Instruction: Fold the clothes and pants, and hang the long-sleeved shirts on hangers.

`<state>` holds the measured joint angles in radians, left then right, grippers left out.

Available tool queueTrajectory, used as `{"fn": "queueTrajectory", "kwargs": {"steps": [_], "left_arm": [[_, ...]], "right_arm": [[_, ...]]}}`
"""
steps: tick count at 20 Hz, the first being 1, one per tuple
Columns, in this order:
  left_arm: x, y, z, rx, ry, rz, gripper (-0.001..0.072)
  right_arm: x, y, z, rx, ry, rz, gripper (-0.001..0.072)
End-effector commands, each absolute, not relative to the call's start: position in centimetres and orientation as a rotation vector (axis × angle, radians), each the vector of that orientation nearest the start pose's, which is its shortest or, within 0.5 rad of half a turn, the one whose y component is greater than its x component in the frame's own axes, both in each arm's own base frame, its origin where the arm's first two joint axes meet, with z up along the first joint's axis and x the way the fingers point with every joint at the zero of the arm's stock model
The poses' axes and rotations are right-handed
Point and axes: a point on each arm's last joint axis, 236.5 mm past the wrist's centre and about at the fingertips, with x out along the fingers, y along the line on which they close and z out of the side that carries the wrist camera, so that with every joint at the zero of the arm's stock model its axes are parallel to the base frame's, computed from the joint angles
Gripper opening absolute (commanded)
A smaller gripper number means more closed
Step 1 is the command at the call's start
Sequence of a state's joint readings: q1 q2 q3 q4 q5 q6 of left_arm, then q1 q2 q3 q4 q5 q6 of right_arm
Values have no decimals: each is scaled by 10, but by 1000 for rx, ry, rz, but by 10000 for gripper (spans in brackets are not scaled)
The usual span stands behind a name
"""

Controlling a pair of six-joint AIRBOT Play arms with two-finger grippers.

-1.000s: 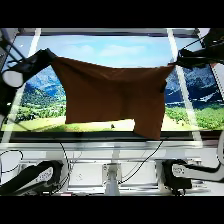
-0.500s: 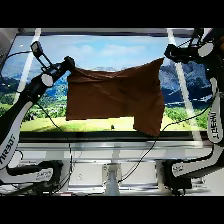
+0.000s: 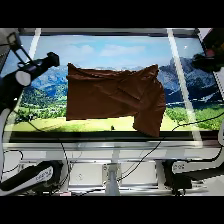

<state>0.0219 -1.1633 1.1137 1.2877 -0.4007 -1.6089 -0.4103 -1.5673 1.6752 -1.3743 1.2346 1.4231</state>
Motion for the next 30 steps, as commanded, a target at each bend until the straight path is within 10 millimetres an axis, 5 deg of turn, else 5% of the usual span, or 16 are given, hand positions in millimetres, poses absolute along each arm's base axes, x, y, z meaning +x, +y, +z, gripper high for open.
{"fn": "queueTrajectory", "kwargs": {"steps": [1,2,5,6,8,12,17,24,30], "left_arm": [[460,19,190,-220,441,40,700],[454,23,195,-201,439,50,700],[443,26,201,-178,448,56,700],[443,25,201,-178,451,56,700],[443,25,201,-179,452,54,700],[442,24,200,-183,453,53,700],[443,24,200,-182,454,53,700],[441,24,197,-182,469,52,700],[441,24,197,-182,469,52,700]], "right_arm": [[377,-146,32,448,1356,60,272],[366,-134,23,512,1364,154,200],[345,-96,-8,714,1352,324,202],[339,-85,-19,742,1362,353,248],[332,-63,-45,783,1391,357,499],[330,-36,-85,735,1420,323,508],[351,-12,-98,615,1392,323,476],[363,-10,-106,547,1373,279,406],[364,-31,-111,552,1364,211,407]]}}
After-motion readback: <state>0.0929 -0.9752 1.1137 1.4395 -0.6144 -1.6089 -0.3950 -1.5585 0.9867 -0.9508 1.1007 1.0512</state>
